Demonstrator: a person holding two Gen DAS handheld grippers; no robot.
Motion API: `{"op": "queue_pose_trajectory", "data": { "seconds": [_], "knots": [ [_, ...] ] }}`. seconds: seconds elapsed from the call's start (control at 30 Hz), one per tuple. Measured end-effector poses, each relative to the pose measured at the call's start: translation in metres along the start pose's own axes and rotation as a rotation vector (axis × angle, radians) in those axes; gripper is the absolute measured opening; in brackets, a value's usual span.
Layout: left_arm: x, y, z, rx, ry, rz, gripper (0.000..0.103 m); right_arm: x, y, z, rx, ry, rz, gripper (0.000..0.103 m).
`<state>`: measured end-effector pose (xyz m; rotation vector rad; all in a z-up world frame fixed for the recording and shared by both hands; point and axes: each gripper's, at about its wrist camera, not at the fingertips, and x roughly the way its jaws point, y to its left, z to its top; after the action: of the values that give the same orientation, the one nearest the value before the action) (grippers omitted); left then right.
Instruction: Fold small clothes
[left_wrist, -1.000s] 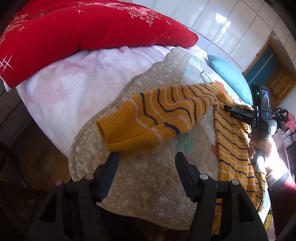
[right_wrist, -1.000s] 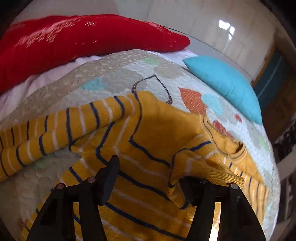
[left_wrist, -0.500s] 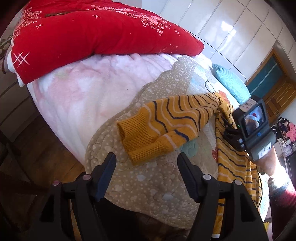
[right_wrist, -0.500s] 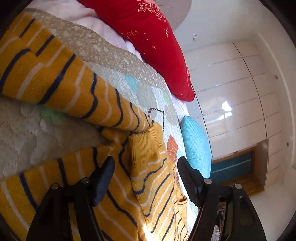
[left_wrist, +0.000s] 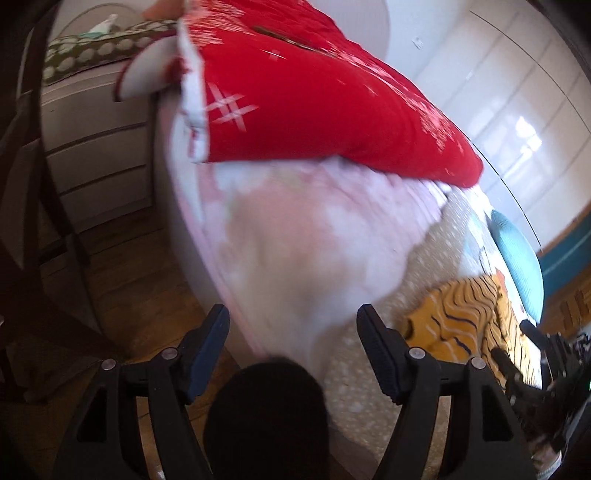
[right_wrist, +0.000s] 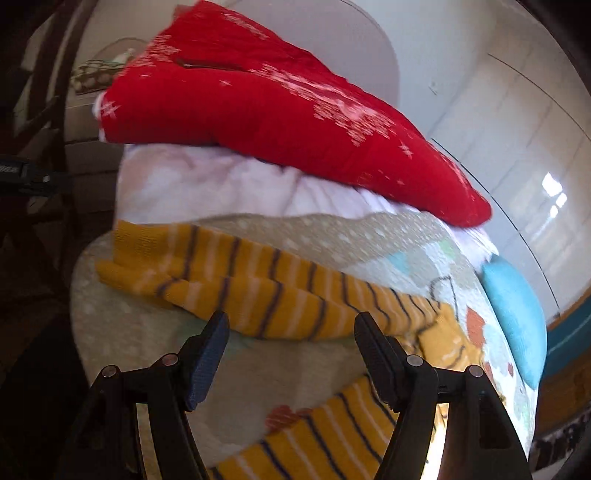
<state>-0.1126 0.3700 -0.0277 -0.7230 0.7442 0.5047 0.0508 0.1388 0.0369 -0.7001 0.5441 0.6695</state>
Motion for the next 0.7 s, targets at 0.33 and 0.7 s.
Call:
{"op": "queue_pose_trajectory", "data": {
  "seconds": [0.33, 0.7],
  "knots": [
    [-0.015, 0.048, 0.003, -0.094, -0.029, 0.023, 0.072, 0.052, 0.126, 0.024, -0.265, 0.062, 0.046, 0.014],
    [-0.011, -0.003, -0.003, 0.013, -0.001, -0.072, 0.073, -0.049, -0.086, 0.095, 0.470, -0.198, 0.005, 0.009]
  ]
}}
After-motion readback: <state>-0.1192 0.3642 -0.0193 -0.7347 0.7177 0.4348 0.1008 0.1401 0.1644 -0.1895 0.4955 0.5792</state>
